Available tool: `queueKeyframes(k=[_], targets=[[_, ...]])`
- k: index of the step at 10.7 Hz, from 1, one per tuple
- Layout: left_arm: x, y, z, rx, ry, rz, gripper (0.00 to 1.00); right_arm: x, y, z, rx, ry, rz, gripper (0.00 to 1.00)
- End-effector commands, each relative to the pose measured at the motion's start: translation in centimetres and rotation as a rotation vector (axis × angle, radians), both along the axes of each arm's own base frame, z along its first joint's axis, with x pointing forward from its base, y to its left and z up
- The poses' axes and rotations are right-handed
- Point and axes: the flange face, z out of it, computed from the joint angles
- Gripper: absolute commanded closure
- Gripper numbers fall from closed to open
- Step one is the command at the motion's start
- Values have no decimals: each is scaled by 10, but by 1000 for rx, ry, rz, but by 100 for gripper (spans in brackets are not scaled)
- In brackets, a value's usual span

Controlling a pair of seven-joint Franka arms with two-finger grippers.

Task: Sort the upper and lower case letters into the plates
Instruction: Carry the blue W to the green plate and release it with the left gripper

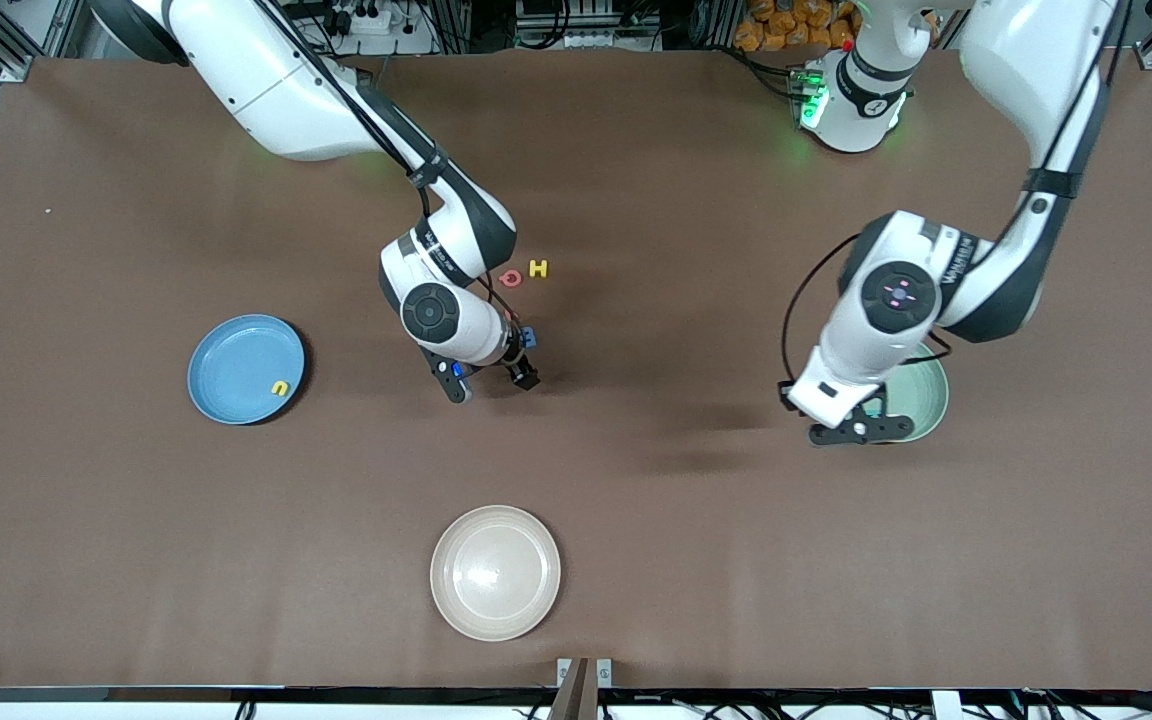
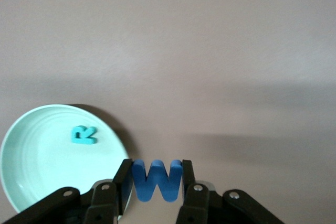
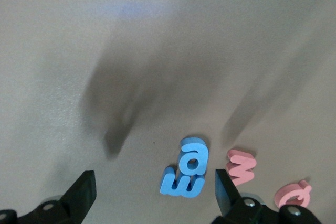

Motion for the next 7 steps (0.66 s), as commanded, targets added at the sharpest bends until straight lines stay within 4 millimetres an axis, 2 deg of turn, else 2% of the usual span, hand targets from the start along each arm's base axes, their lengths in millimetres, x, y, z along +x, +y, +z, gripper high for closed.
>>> queueKeyframes(k=[1, 4, 5, 6, 7], targets=[[-4, 36, -15, 11, 54, -90, 100, -6, -1, -10, -14, 2, -9, 0], [0, 105, -40, 36, 126, -192, 100, -9, -1, -15, -18, 7, -7, 0], [0, 118, -47, 40, 143, -213, 100, -10, 0, -14, -17, 6, -6, 1], [1, 128, -51, 43, 148, -210, 93, -11, 2, -15, -15, 2, -4, 3], [2, 127, -52, 44, 150, -217, 11, -11, 2, -17, -12, -1, -5, 6]])
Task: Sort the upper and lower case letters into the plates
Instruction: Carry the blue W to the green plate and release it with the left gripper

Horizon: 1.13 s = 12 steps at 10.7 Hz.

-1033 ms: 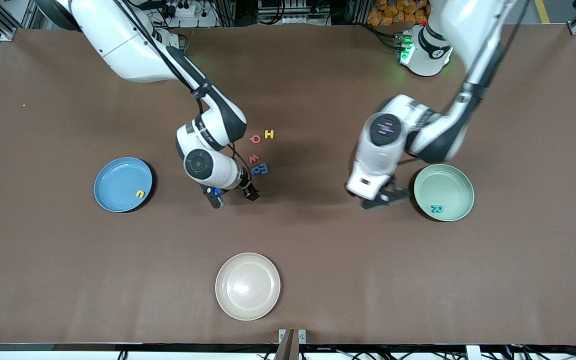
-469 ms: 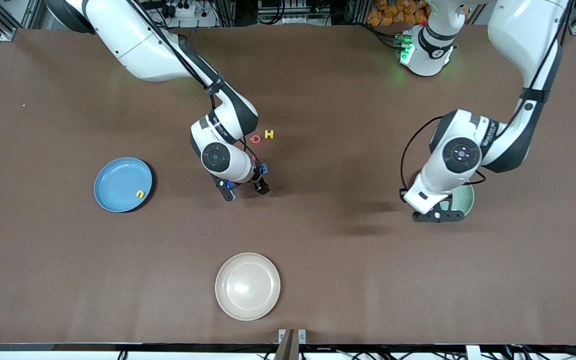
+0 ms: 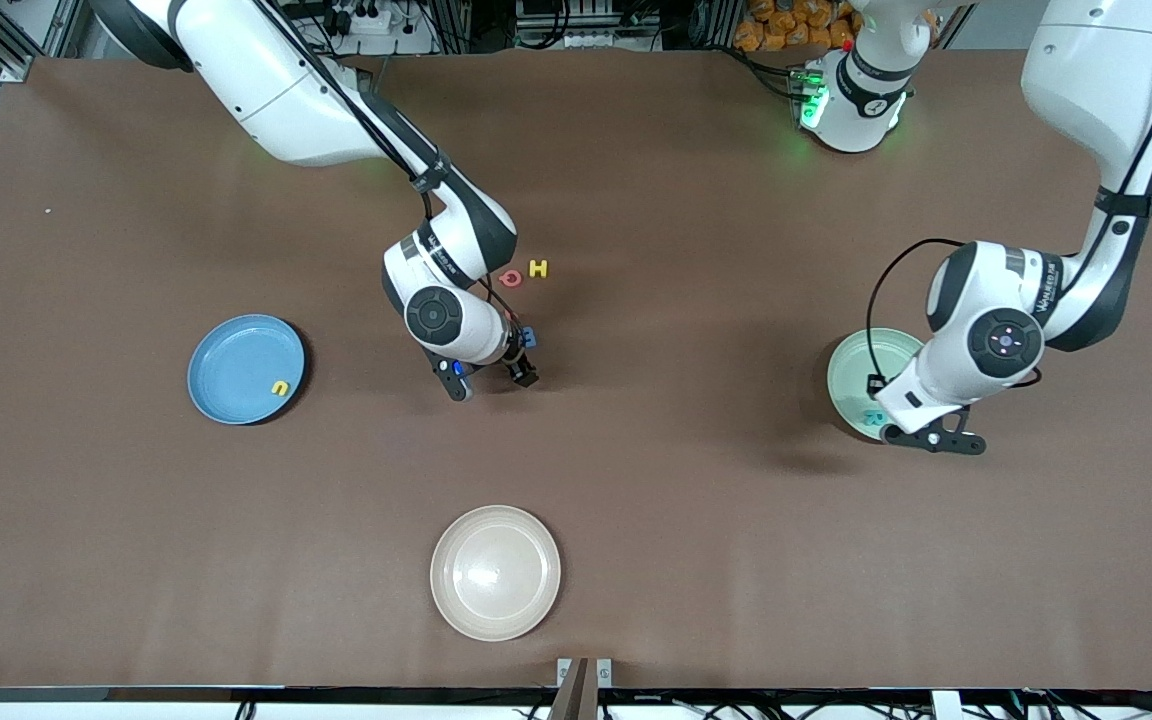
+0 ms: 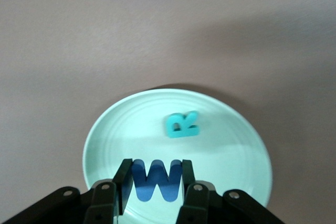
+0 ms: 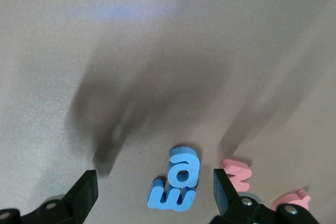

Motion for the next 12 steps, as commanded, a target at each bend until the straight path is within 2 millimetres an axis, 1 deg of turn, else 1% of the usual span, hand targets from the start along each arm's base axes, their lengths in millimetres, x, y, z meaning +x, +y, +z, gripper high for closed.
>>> queueKeyframes(k=[1, 3, 4, 5, 6, 7, 8, 9, 10, 12], targets=[[-1, -6, 2, 2, 3, -35, 0, -5, 3, -4, -5, -12, -8, 6], [1, -14, 11, 0, -15, -38, 0, -9, 9, -5, -6, -11, 3, 6], [1, -30, 24, -3, -34, -54, 0, -9, 9, -5, -6, -11, 3, 6], [-4, -53, 36, -26, -29, -57, 0, -10, 10, -5, -5, -13, 5, 7], [-5, -68, 53, -56, -32, -42, 0, -10, 10, -5, -7, -14, 5, 10], [-9, -89, 68, -88, -38, -44, 0, -10, 9, -6, -7, -14, 5, 11], [-12, -104, 80, -113, -51, -49, 0, -10, 9, -6, -9, -20, 10, 11], [-14, -113, 88, -125, -61, -57, 0, -15, 8, -11, -8, -24, 9, 11], [-16, -117, 99, -128, -75, -64, 0, -17, 8, -14, -2, -36, 7, 11], [-18, -123, 113, -142, -92, -67, 0, -18, 8, -14, -4, -36, 10, 11]])
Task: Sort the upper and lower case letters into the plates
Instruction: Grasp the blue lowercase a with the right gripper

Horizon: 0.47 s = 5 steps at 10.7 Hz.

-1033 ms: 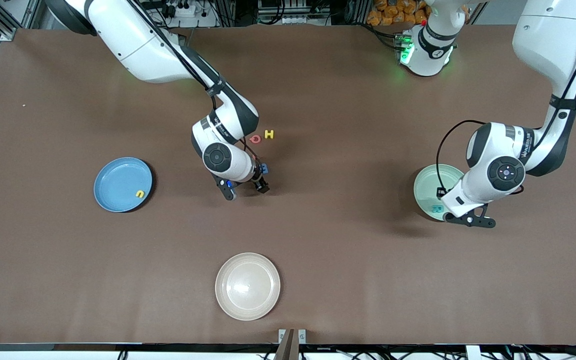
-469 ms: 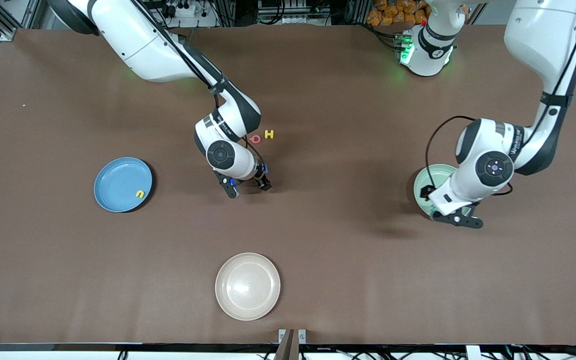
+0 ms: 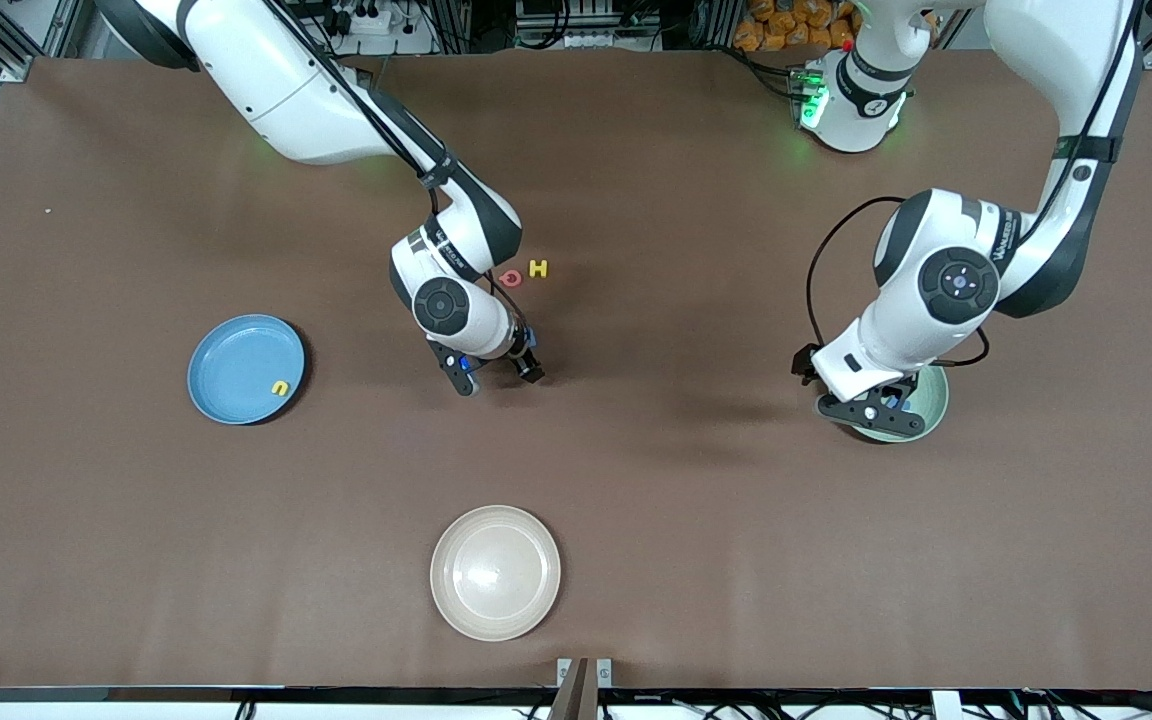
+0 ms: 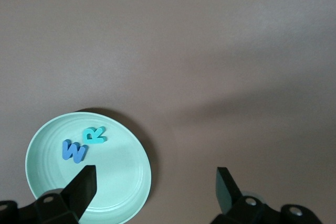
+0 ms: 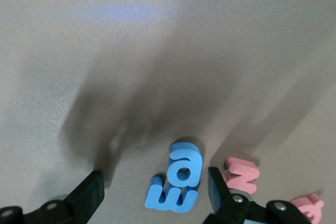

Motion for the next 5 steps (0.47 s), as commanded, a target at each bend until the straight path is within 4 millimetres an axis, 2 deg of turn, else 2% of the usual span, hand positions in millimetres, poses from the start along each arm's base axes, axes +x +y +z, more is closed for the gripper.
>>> queueKeyframes(k=[1, 5], targets=[[-7, -8, 18, -17, -5, 3, 0, -7, 1, -6, -16, -4, 3, 11], [-7, -15, 23, -21, -15, -6, 0, -7, 1, -2, -27, -10, 21, 11]])
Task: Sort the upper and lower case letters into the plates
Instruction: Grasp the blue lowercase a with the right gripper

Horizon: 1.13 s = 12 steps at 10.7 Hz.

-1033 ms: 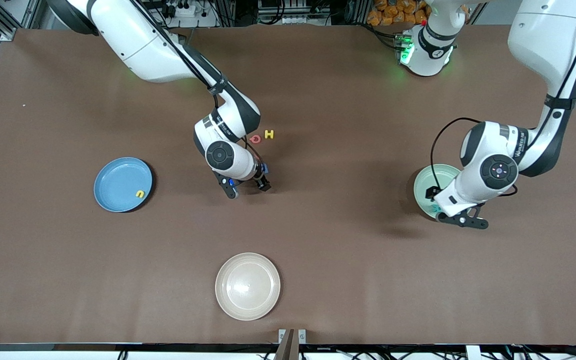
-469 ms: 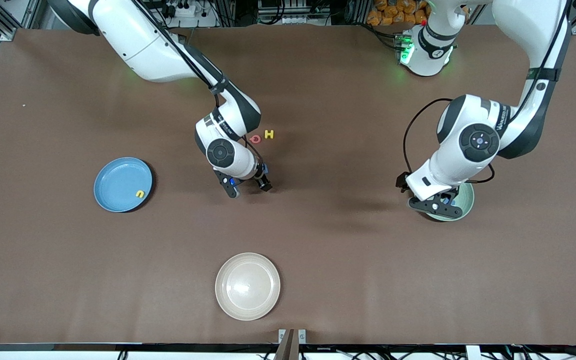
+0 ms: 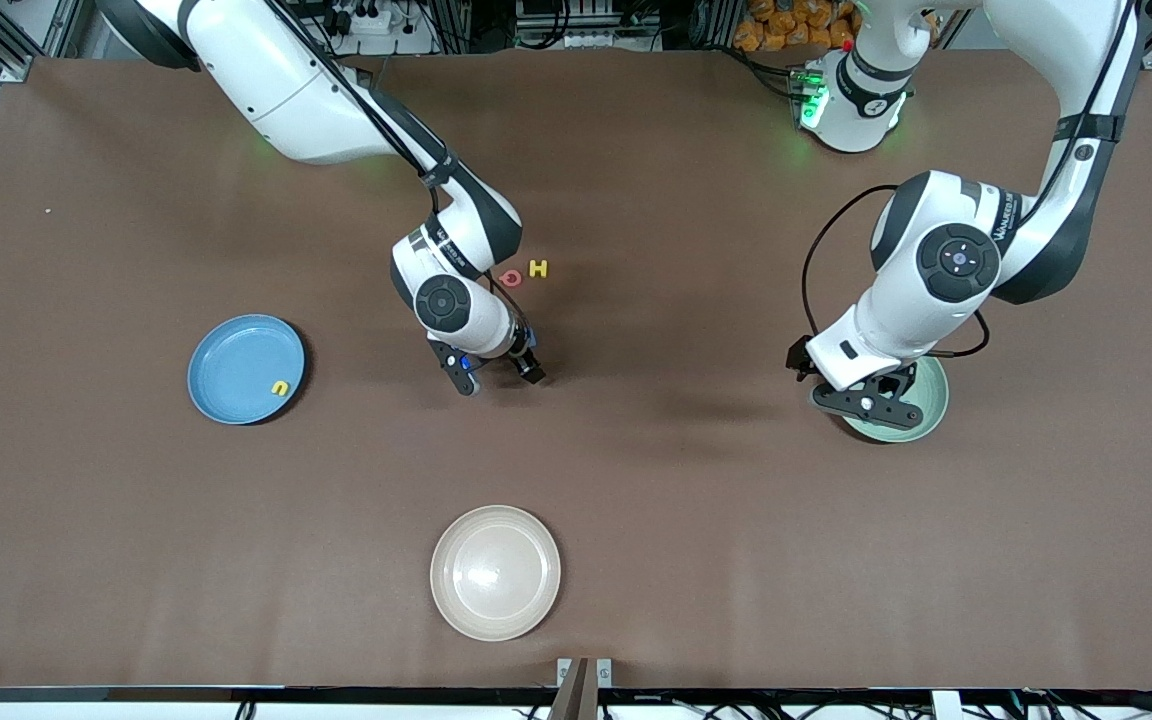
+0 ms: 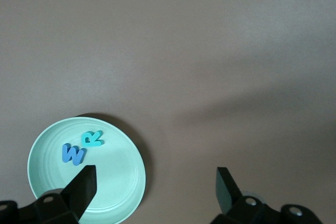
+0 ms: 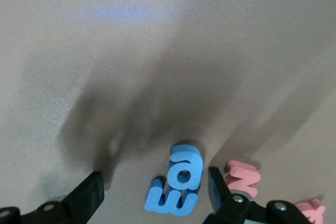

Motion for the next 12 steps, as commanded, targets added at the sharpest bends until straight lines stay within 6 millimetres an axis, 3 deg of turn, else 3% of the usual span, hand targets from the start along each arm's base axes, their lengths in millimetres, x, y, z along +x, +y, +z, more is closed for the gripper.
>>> queueKeyframes(k=[1, 4, 5, 7, 12], targets=[[-3, -3, 7, -16, 11, 11, 0, -6, 0, -1, -22, -3, 6, 11], [-3, -5, 8, -18, 7, 8, 0, -8, 0, -1, -25, -1, 6, 12], [-3, -6, 8, -18, 7, 7, 0, -11, -2, -4, -30, 4, 5, 23], [-3, -8, 8, -18, 7, 4, 0, -12, -2, -3, -30, 3, 6, 33], [-4, -9, 5, -17, 13, 4, 0, -13, -4, -1, -40, -5, 20, 30]])
